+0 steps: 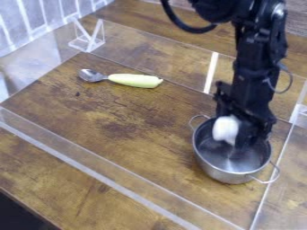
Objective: Remove the mushroom from the silver pot and put it on the table
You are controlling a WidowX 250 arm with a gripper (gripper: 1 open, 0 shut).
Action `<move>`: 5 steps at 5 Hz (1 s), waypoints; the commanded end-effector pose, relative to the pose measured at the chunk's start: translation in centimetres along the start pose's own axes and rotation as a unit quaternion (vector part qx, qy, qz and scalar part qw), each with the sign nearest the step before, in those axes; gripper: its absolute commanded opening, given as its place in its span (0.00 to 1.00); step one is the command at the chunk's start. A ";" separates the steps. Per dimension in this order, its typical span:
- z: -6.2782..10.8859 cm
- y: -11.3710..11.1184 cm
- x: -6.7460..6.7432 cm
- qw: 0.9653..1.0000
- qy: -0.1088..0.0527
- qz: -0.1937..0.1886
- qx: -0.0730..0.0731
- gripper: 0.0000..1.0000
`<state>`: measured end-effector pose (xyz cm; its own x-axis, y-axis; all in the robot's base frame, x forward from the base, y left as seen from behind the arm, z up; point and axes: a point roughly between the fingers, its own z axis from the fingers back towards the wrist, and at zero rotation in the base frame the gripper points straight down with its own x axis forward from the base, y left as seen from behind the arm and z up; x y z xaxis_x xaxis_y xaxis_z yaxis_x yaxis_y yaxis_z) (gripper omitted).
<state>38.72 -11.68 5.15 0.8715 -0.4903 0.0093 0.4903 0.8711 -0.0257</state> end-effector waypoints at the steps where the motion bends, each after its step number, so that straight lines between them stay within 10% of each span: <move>1: 4.4 1.3 0.6 0.999 -0.028 -0.010 0.026 0.00; 4: 9.3 2.5 -0.2 0.998 -0.019 -0.024 0.048 0.00; 5: 8.4 1.9 0.1 0.999 -0.017 -0.010 0.038 1.00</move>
<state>39.28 -10.23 9.52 0.8543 -0.5165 -0.0581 0.5183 0.8550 0.0198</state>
